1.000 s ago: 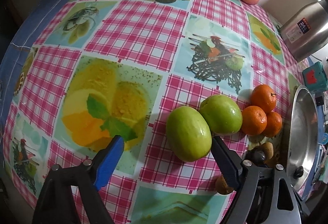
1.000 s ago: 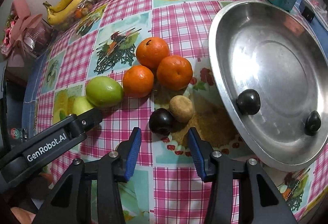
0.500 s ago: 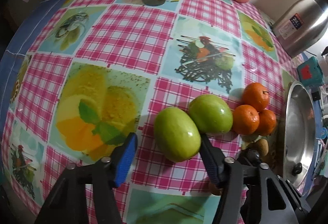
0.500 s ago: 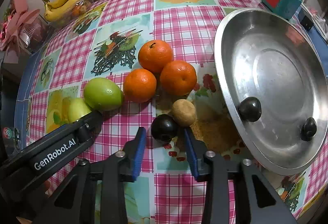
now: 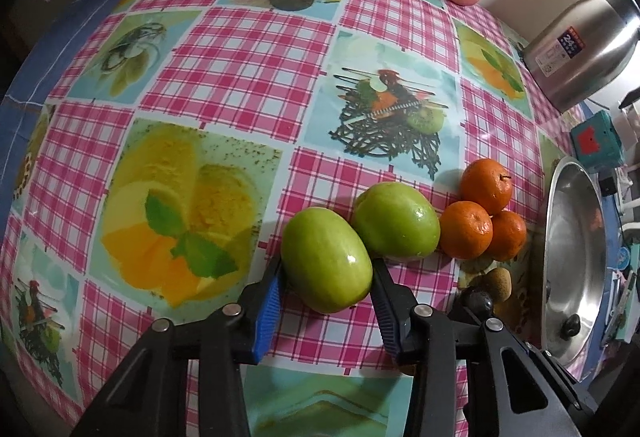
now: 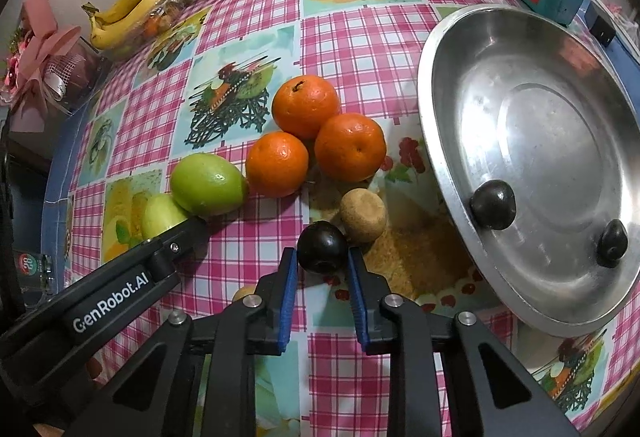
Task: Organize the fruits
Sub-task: 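Grasp the large green apple with the left tool while the right tool grasps a dark plum, then carry the green apple and plum into the steel bowl and open both tools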
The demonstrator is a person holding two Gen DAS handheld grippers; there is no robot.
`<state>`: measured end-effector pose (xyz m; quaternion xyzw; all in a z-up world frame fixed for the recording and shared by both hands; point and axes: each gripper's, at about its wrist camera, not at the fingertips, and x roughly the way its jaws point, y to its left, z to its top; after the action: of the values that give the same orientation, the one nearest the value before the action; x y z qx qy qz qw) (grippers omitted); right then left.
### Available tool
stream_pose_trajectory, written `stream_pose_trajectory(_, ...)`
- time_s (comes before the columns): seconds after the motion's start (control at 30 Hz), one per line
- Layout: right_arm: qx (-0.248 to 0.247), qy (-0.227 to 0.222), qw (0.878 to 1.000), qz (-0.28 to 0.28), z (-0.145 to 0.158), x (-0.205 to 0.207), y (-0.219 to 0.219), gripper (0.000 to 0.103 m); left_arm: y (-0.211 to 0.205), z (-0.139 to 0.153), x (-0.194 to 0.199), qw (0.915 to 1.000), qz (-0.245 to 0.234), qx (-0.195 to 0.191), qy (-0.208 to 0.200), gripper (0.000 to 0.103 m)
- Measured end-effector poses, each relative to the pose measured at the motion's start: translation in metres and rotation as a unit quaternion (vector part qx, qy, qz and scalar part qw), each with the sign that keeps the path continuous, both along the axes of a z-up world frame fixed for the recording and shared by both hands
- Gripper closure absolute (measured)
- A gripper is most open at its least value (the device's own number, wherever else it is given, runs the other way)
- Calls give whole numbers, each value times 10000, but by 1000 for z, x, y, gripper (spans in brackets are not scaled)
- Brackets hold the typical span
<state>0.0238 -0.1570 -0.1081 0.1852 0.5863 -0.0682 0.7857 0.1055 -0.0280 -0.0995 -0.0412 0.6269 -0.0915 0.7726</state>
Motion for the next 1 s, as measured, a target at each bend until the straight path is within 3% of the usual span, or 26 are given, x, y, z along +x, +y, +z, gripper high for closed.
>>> stream_pose_trajectory(0.63, 269, -460, 9986, 38, 31, -6, -2, 78, 16, 40, -5, 9980, 234, -291, -514, 58)
stream_pose_trajectory(1.0, 243, -598, 9979, -24, 42, -12, -11, 78, 10, 56, -12, 9966, 115, -350, -735, 58)
